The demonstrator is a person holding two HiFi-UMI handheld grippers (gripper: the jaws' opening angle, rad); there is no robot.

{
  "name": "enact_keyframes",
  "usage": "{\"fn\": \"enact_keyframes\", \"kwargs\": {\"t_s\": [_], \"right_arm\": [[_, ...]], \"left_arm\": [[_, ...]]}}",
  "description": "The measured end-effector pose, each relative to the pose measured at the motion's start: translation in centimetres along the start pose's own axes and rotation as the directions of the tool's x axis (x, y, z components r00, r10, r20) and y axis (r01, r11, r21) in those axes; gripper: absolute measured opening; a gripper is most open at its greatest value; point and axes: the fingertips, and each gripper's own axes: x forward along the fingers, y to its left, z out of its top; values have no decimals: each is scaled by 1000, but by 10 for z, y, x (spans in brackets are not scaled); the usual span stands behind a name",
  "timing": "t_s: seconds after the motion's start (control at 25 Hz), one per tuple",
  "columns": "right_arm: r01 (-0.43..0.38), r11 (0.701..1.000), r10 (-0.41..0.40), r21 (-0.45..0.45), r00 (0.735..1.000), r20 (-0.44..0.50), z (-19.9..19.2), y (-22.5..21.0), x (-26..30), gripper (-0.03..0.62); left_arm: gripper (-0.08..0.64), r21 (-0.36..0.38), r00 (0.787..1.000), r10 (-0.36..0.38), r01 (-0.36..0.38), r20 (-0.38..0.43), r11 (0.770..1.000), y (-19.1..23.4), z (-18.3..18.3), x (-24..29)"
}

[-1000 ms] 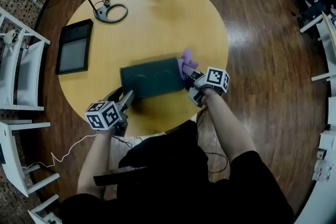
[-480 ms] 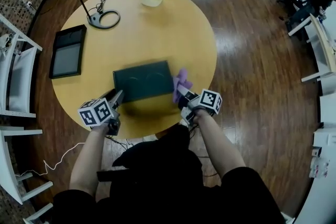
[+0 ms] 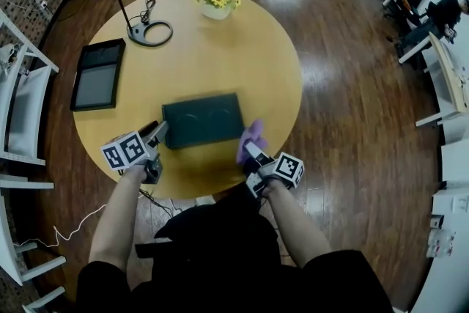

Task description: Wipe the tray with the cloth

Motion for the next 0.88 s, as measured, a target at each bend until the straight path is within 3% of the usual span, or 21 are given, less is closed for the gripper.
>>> {"fn": "enact_keyframes", "kwargs": {"t_s": [0.12,0.16,0.32,0.44,0.52,0.68,0.8,0.88], "right_arm": [[-22,997,19,74,999,44,-3,-1,-4,83],[-30,994,22,108,997,73,-3,-2,-4,84],[-27,979,-8,203,985,172,-8,-6,6,84],[10,985,-39,172,986,164,-7,-1,14,84],[38,991,-56,131,989,137,0,3,18,84],[63,995,-71,75,990,124,30,5,22,85],[76,996,-80,50,991,103,56,10,31,84],[82,996,-83,18,995,57,73,15,43,84]], "left_arm": [[190,122,1000,2,-4,19,993,14,32,23],[235,147,1000,3,-3,5,989,14,37,35],[254,149,998,19,-10,-56,989,7,38,73],[258,205,987,34,-1,-160,979,10,11,82],[250,236,986,39,1,-164,972,12,3,79],[210,211,983,-14,53,-183,976,-1,-8,60],[215,226,973,-55,107,-225,968,-19,-31,36],[222,193,971,-88,132,-222,972,-32,-45,21]]}}
